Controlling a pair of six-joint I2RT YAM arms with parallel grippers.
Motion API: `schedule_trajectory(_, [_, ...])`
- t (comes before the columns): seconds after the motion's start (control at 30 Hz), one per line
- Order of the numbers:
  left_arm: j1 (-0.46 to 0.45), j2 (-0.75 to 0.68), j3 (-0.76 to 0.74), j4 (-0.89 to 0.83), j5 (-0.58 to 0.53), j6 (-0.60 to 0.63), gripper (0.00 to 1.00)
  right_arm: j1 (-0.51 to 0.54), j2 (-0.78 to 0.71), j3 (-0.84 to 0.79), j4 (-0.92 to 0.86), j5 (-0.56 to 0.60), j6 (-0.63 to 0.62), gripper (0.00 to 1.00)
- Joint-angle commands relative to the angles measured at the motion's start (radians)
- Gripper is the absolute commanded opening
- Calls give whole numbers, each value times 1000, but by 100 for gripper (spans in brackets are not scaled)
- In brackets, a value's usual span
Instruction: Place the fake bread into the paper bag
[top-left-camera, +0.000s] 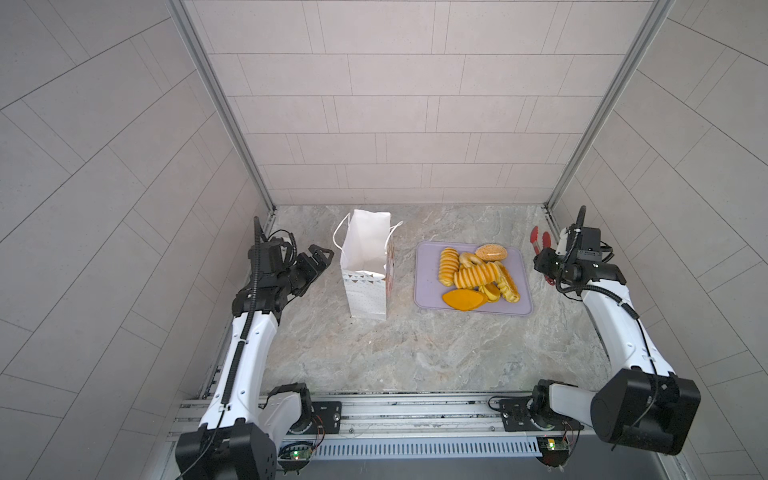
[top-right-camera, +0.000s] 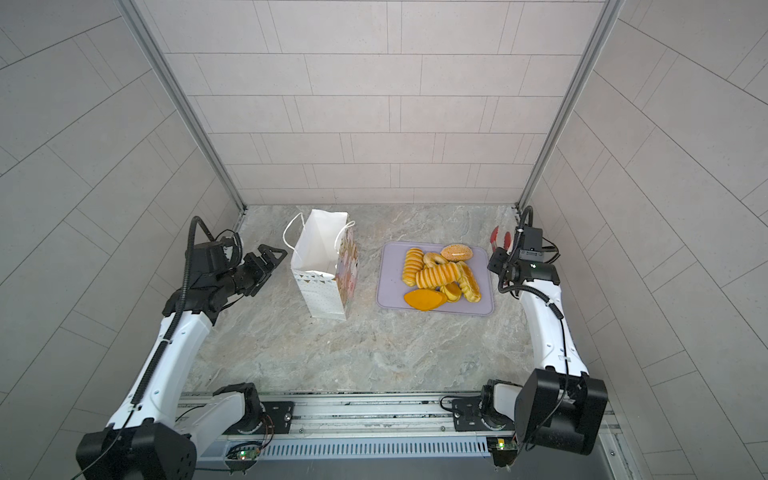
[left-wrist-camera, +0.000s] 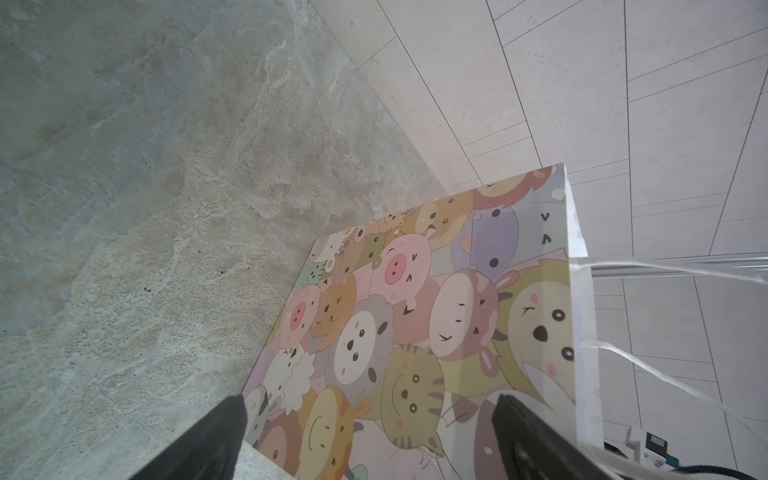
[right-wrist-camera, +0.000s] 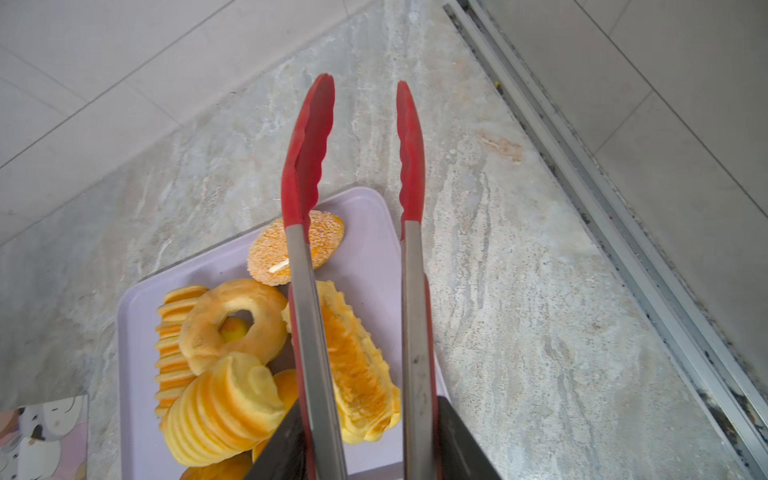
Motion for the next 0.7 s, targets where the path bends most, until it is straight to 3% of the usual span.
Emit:
schedule_trajectory(0.0, [-3, 8, 22, 23, -7, 13, 100, 35, -60, -9, 27, -61, -25, 45])
schedule_trajectory(0.27, [-4, 29, 53, 13, -7, 59, 100, 168, -154, 14, 30, -142, -64, 45])
schedule_trajectory(0.67, [-3, 27, 140, -139, 1, 166, 100, 366, -175, 120, -152, -81, -120, 43])
